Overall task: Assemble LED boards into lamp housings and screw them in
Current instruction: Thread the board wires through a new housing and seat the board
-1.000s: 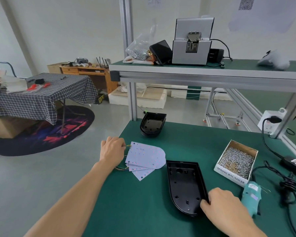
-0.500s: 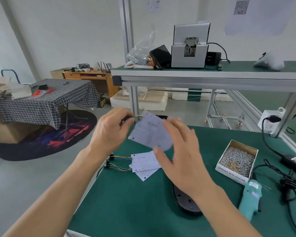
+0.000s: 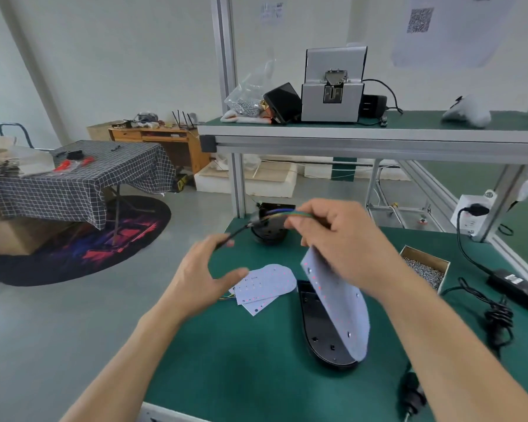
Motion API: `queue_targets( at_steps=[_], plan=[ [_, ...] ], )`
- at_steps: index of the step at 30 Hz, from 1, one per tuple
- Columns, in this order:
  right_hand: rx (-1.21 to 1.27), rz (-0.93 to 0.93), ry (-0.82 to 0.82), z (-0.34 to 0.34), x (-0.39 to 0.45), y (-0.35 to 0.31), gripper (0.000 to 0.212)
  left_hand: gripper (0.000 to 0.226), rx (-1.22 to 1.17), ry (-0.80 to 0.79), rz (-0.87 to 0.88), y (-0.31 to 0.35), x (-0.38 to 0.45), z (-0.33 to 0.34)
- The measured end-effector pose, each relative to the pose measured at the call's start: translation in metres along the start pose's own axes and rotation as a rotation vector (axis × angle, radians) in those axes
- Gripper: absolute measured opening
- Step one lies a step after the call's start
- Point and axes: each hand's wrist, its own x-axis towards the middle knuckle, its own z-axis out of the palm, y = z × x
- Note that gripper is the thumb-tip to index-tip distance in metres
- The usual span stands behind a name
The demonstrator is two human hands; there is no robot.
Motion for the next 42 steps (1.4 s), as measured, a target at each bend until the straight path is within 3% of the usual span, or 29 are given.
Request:
queue_targets(
  at_steps=[4, 7, 11, 15, 21, 26, 29, 31, 33, 36, 38, 40, 42],
  plan=[
    [0.449, -0.057, 0.062, -0.020, -0.015, -0.018, 0.017, 0.011, 0.171, 0.182, -0.271, -0.066, 0.002, 0.028],
    [0.662, -0.084, 0.113, -0.040, -0.028, -0.024, 0.014, 0.036, 0.290, 0.216, -0.533, -0.107, 0.008, 0.016],
    [0.863, -0.044, 0.178, -0.071, -0.039, -0.016, 0.014, 0.028, 0.274, 0.281, -0.618, -0.126, 0.011, -0.005],
    [0.835, 0.138, 0.254, -0.080, -0.040, 0.009, 0.019, 0.036, 0.238, 0.288, -0.500, -0.091, 0.025, -0.021],
    [0.547, 0.437, 0.079, -0.027, -0.039, 0.051, 0.026, 0.033, -0.053, -0.084, -0.246, 0.048, 0.039, 0.029],
    [0.366, 0.482, -0.037, -0.012, -0.031, 0.075, 0.037, 0.022, 0.330, -0.313, 0.037, 0.126, 0.030, 0.087],
    [0.249, 0.483, 0.109, -0.016, -0.028, 0.084, 0.015, 0.034, 0.539, -0.388, 0.173, 0.142, 0.023, 0.111],
    [0.185, 0.444, 0.253, -0.018, -0.029, 0.100, 0.030, 0.035, 0.445, -0.386, 0.197, 0.140, 0.019, 0.116],
    [0.180, 0.473, 0.358, -0.020, -0.033, 0.111, 0.029, 0.037, 0.259, -0.382, 0.203, 0.127, 0.014, 0.117],
    [0.289, 0.545, 0.362, -0.022, -0.034, 0.116, 0.028, 0.044, 0.079, -0.230, -0.054, 0.096, 0.007, 0.120],
    [0.211, 0.573, 0.304, -0.022, -0.029, 0.117, 0.033, 0.054, 0.151, -0.159, -0.264, 0.073, 0.005, 0.126],
    [0.097, 0.585, 0.282, -0.023, -0.026, 0.118, 0.033, 0.058, 0.174, -0.211, -0.422, 0.057, 0.001, 0.137],
    [0.053, 0.567, 0.302, -0.023, -0.026, 0.122, 0.032, 0.052, 0.012, -0.323, -0.523, 0.051, -0.005, 0.147]
  ],
)
